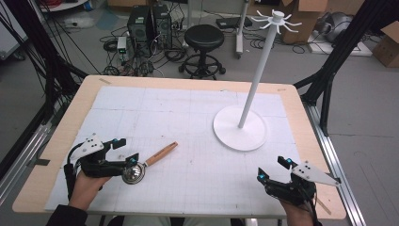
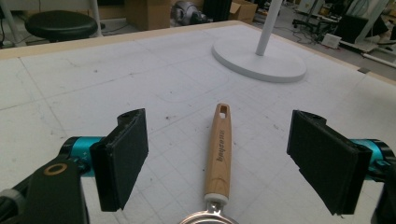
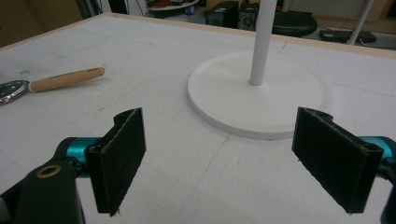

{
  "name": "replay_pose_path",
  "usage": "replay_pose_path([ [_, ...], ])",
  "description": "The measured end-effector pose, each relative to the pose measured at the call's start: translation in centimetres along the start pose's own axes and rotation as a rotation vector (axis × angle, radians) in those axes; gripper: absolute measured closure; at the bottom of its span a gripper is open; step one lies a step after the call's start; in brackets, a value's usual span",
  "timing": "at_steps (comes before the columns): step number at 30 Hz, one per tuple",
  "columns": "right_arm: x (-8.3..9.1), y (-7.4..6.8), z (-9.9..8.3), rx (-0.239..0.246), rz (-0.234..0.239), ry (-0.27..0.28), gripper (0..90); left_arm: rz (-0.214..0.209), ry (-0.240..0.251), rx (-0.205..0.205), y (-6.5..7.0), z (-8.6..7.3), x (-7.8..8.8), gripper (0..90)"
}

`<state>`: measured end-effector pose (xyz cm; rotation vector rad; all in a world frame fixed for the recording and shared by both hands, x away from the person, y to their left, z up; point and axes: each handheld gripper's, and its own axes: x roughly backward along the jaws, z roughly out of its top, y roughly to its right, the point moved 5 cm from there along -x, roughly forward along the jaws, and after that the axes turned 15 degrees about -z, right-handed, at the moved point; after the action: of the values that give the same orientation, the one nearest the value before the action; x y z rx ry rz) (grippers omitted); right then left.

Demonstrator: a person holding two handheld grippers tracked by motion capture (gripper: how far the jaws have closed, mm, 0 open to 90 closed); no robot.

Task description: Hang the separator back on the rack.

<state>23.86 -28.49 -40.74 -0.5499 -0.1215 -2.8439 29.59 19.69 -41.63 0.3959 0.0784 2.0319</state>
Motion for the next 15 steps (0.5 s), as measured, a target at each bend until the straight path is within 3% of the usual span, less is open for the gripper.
replay_pose_path([
  [6, 0.0, -0.1, 0.0, 0.008, -0.002, 0.003, 16.2, -0.028, 0.031, 0.044, -0.2, 0.3, -0.5, 21.1],
  [7, -0.1, 0.0, 0.0, 0.003, 0.0, 0.004, 16.2, -0.053, 0.03, 0.071, -0.2, 0.5, -1.1, 22.8],
  [8, -0.2, 0.0, 0.0, 0.0, 0.001, -0.002, 16.2, -0.053, 0.03, 0.071, -0.2, 0.5, -1.1, 25.3],
  [13, -0.4, 0.1, -0.1, 0.014, 0.005, -0.006, 16.2, -0.066, -0.013, 0.068, -0.5, 1.7, -3.4, 26.1],
  [15, -0.3, 0.2, 0.0, 0.003, 0.005, 0.001, 16.2, -0.076, -0.096, 0.048, -0.7, 2.0, -5.3, 27.2],
])
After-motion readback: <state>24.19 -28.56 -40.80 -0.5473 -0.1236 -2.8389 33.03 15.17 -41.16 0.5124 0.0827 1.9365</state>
